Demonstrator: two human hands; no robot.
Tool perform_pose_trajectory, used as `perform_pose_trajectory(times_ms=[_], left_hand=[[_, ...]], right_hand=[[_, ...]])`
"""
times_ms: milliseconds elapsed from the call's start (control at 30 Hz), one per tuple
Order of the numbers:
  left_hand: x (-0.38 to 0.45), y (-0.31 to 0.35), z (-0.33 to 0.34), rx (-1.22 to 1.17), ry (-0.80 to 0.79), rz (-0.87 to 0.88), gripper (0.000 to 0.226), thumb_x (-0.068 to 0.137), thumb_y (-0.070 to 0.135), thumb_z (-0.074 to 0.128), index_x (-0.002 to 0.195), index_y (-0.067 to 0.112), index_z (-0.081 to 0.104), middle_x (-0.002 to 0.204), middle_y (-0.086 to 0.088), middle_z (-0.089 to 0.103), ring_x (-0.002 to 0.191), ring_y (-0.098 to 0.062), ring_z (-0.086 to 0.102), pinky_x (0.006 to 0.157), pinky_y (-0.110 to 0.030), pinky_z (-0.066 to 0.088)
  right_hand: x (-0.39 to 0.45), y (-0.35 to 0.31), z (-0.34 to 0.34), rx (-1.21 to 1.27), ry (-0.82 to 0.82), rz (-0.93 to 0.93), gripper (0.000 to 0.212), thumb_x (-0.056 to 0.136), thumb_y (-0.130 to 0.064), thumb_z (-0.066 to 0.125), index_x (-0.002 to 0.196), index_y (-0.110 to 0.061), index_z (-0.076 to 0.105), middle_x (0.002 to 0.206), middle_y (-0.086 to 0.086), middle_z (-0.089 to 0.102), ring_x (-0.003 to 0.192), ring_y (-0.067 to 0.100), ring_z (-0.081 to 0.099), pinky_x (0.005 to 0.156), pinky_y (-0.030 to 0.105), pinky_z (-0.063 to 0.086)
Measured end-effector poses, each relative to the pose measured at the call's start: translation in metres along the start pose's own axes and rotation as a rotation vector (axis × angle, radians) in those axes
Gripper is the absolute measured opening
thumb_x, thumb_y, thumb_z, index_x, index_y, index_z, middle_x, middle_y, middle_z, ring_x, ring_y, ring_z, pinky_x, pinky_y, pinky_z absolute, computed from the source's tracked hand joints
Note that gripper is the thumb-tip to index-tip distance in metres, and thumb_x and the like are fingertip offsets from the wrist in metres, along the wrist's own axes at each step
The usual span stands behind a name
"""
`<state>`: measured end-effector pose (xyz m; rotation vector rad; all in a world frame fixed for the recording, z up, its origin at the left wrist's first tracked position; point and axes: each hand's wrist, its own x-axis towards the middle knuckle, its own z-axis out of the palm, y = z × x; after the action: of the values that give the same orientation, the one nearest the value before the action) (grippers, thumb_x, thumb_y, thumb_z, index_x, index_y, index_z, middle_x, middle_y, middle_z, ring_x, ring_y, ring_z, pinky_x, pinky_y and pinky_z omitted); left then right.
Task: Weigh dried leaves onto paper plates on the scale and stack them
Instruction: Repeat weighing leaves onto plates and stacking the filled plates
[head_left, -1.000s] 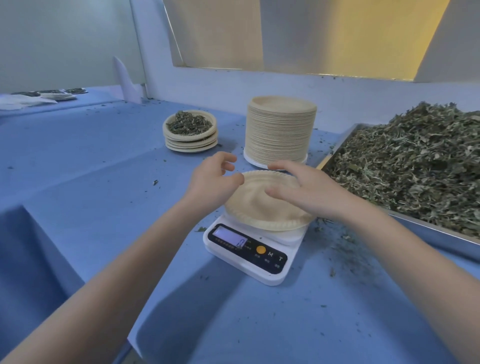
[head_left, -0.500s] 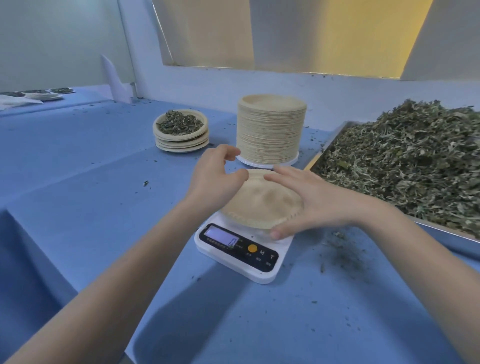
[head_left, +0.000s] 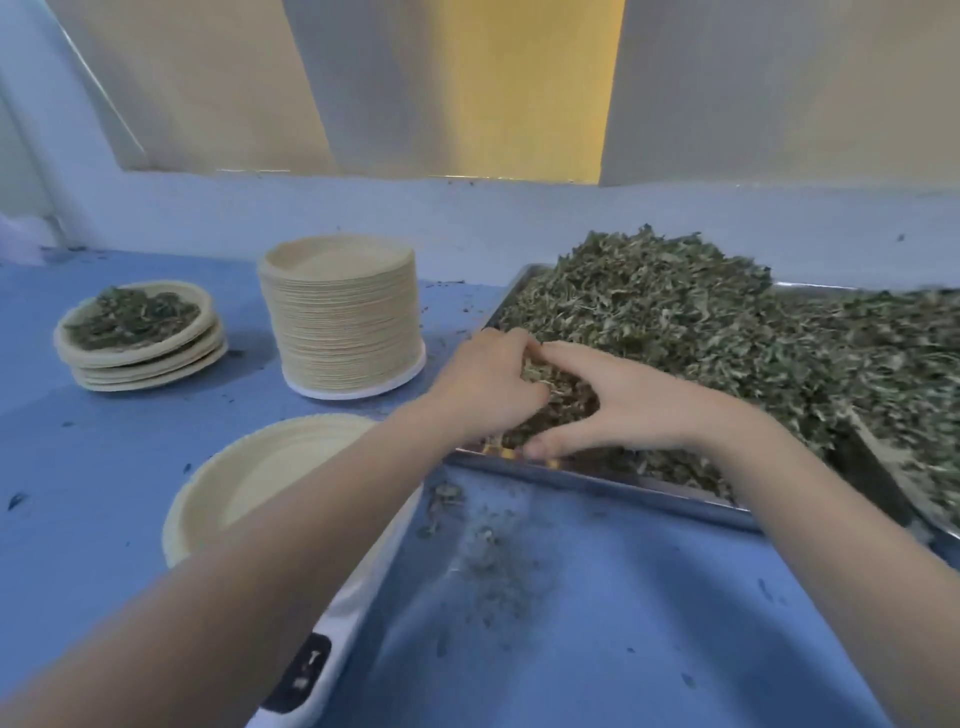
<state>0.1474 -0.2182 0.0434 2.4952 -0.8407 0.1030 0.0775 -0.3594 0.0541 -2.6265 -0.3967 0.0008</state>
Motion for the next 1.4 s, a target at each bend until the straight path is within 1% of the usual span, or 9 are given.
perform_pose_trajectory(times_ms=[167, 333, 500, 633, 800, 1000, 1100, 1200, 1400], left_hand=[[0.042, 0.011, 0.025, 0.126, -0.259, -0.212, 0.087, 0.081, 0.041, 0.064, 0.149, 0.015, 0.015, 0.153, -0.020, 0.012, 0.136, -0.039, 0.026, 0.105, -0.045, 0.036], [0.054, 0.002, 0.032, 0.119, -0.533, -0.348, 0.124, 0.068, 0.052, 0.076, 0.150, 0.022, -0.013, 0.157, -0.016, -0.009, 0.144, -0.035, -0.001, 0.113, -0.049, 0.017], [0.057, -0.008, 0.043, -0.224, -0.479, -0.262, 0.117, 0.068, 0.029, 0.081, 0.151, 0.022, 0.000, 0.149, -0.005, 0.032, 0.126, -0.018, 0.038, 0.101, -0.028, 0.033], [0.055, -0.021, 0.024, 0.031, -0.302, -0.135, 0.102, 0.069, 0.034, 0.079, 0.149, 0.020, 0.018, 0.145, -0.008, 0.037, 0.126, -0.022, 0.042, 0.094, -0.026, 0.037], [0.047, -0.022, 0.013, -0.125, -0.730, -0.368, 0.115, 0.068, 0.024, 0.082, 0.151, 0.024, 0.003, 0.142, -0.012, 0.039, 0.099, -0.019, 0.059, 0.066, -0.022, 0.052], [0.051, -0.010, 0.038, -0.023, -0.516, -0.179, 0.080, 0.065, 0.006, 0.078, 0.132, 0.004, 0.034, 0.102, -0.011, 0.058, 0.082, -0.031, 0.067, 0.063, -0.036, 0.053], [0.052, -0.011, 0.037, -0.173, -0.379, -0.172, 0.062, 0.067, 0.002, 0.075, 0.120, 0.008, 0.045, 0.084, -0.001, 0.056, 0.068, -0.016, 0.056, 0.048, -0.021, 0.044], [0.053, -0.009, 0.026, -0.259, -0.243, -0.149, 0.064, 0.069, 0.004, 0.072, 0.125, 0.018, 0.045, 0.100, -0.003, 0.056, 0.064, -0.010, 0.053, 0.041, -0.017, 0.042], [0.049, -0.005, -0.012, -0.243, -0.091, -0.122, 0.075, 0.068, 0.011, 0.074, 0.135, 0.027, 0.045, 0.125, -0.003, 0.054, 0.095, -0.016, 0.051, 0.066, -0.022, 0.041]], right_hand=[[-0.006, 0.055, -0.018, -0.218, 0.025, 0.273, 0.115, 0.060, -0.066, 0.073, 0.151, -0.026, 0.014, 0.156, 0.000, 0.020, 0.140, 0.017, 0.026, 0.112, 0.030, 0.025], [0.000, 0.077, -0.014, -0.389, 0.000, 0.354, 0.123, 0.053, -0.068, 0.076, 0.150, -0.025, 0.015, 0.152, 0.005, 0.030, 0.135, 0.025, 0.036, 0.106, 0.035, 0.034], [0.029, 0.079, 0.001, -0.495, 0.022, 0.270, 0.115, 0.057, -0.061, 0.079, 0.148, -0.022, 0.022, 0.138, 0.004, 0.049, 0.122, 0.024, 0.049, 0.099, 0.032, 0.041], [0.037, 0.080, 0.003, -0.190, -0.013, 0.225, 0.114, 0.056, -0.052, 0.084, 0.148, -0.030, 0.020, 0.144, -0.002, 0.043, 0.123, 0.018, 0.047, 0.092, 0.025, 0.038], [0.044, 0.075, 0.005, -0.302, -0.161, 0.299, 0.132, 0.047, -0.059, 0.084, 0.150, -0.027, 0.008, 0.144, 0.004, 0.031, 0.126, 0.024, 0.041, 0.103, 0.036, 0.040], [0.054, 0.063, 0.027, -0.221, -0.110, 0.191, 0.083, 0.059, -0.038, 0.081, 0.129, -0.016, 0.043, 0.120, 0.004, 0.059, 0.099, 0.018, 0.055, 0.083, 0.030, 0.049], [0.053, 0.064, 0.022, -0.143, 0.016, 0.189, 0.078, 0.062, -0.029, 0.082, 0.130, -0.019, 0.045, 0.116, 0.005, 0.060, 0.090, 0.017, 0.057, 0.073, 0.028, 0.049], [0.054, 0.060, 0.008, -0.071, 0.117, 0.182, 0.086, 0.067, -0.025, 0.081, 0.141, -0.025, 0.038, 0.123, 0.005, 0.057, 0.072, 0.010, 0.060, 0.058, 0.022, 0.047], [0.062, 0.028, -0.017, -0.130, 0.185, 0.138, 0.089, 0.070, -0.026, 0.078, 0.145, -0.022, 0.033, 0.135, 0.003, 0.052, 0.067, 0.003, 0.050, 0.053, 0.012, 0.033]])
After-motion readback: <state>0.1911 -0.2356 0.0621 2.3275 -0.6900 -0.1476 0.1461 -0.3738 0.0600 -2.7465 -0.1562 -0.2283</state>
